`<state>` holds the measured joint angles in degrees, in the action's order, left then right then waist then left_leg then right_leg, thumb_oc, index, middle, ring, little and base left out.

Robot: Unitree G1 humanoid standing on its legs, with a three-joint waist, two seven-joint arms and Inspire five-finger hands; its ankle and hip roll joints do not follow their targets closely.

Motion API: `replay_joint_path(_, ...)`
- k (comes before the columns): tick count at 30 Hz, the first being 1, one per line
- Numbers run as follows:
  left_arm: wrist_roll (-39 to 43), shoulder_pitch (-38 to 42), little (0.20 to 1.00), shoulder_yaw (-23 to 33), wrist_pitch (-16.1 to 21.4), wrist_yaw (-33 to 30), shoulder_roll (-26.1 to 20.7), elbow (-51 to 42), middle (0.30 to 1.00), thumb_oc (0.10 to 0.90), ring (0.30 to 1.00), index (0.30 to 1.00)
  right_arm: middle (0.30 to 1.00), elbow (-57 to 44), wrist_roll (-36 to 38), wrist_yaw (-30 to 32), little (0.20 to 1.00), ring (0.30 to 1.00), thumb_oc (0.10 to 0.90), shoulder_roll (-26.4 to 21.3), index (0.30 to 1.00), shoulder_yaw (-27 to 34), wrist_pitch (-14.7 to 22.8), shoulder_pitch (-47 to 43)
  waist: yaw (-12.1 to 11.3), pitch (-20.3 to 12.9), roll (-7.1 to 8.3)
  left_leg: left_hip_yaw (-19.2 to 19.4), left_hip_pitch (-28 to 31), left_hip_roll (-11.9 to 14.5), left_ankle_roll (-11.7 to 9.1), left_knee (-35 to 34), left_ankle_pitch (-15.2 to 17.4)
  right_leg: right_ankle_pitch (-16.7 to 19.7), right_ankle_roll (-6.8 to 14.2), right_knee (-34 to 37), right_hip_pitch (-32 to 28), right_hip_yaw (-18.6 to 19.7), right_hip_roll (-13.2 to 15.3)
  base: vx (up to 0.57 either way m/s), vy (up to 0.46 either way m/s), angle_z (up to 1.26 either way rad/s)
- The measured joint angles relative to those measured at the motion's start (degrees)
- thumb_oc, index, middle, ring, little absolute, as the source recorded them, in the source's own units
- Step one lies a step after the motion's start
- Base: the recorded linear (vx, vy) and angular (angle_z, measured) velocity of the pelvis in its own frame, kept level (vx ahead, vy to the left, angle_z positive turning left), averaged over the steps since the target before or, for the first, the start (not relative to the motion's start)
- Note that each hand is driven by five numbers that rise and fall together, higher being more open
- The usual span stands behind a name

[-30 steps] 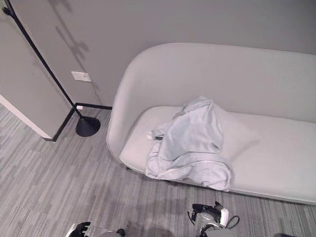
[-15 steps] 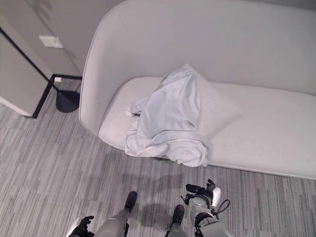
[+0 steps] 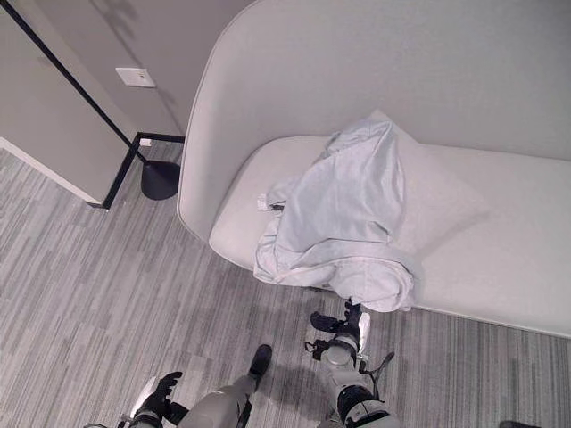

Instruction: Hang the clothes on the sofa on the clothes rack.

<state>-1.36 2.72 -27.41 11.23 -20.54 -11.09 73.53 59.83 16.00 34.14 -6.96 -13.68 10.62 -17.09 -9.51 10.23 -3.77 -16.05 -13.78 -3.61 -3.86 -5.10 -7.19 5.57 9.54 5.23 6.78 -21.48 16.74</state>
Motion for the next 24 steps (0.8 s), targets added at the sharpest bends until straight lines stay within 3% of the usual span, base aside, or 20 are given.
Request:
replay_joint_path(4,-1.64,1.11,0.9,-4.03,0.01,0.09,-0.6,-1.57,0.9,0.8,0.9,0.9,0.9,-1.92,0.09,-0.18,0.9,0.9,0.8,-0.12,0.9,-0.42,0.0,-2.61,0.02,1.82,-1.49,-1.32,-1.65,-0.43,0.6,0.03,-1.02,0.16,0.24,0.0,0.79,-1.39,0.21,-0.03,0.037,0.16)
replay_joint_path(10,-3.02,2.43,0.9,-4.58,0.0,1.14,0.37,-1.95,0.9,0.8,0.9,0.9,0.9,-1.48,0.56,-1.85,0.9,0.9,0.8,-0.14,0.9,-2.06,-0.06,-7.33,-1.84,3.64,-4.0,-2.93,-2.08,-0.77,0.47,0.06,-1.5,0.11,0.46,0.0,0.35,-3.22,0.32,-0.01,0.036,0.15)
replay_joint_path(16,-7.35,3.83,0.9,-10.99,0.3,1.46,-0.34,-5.97,0.9,0.8,0.9,0.9,0.9,3.53,0.02,0.26,0.9,0.9,0.8,-3.6,0.9,-0.96,-0.31,-17.29,-4.94,4.18,-6.67,-4.74,-3.46,-1.83,0.23,0.1,-1.97,-0.23,1.2,0.0,0.32,-5.49,1.18,0.03,0.007,0.18)
replay_joint_path(24,-12.81,5.44,0.9,-14.29,0.92,0.54,-0.89,-6.62,0.9,0.8,0.9,0.9,0.9,3.97,-0.04,5.27,0.9,0.9,0.8,-4.57,0.9,1.94,-0.3,-21.23,-7.19,4.16,-6.88,-5.51,-5.09,-2.67,0.62,0.08,-2.46,-0.11,1.54,0.01,1.58,-6.04,1.82,0.0,0.015,0.06)
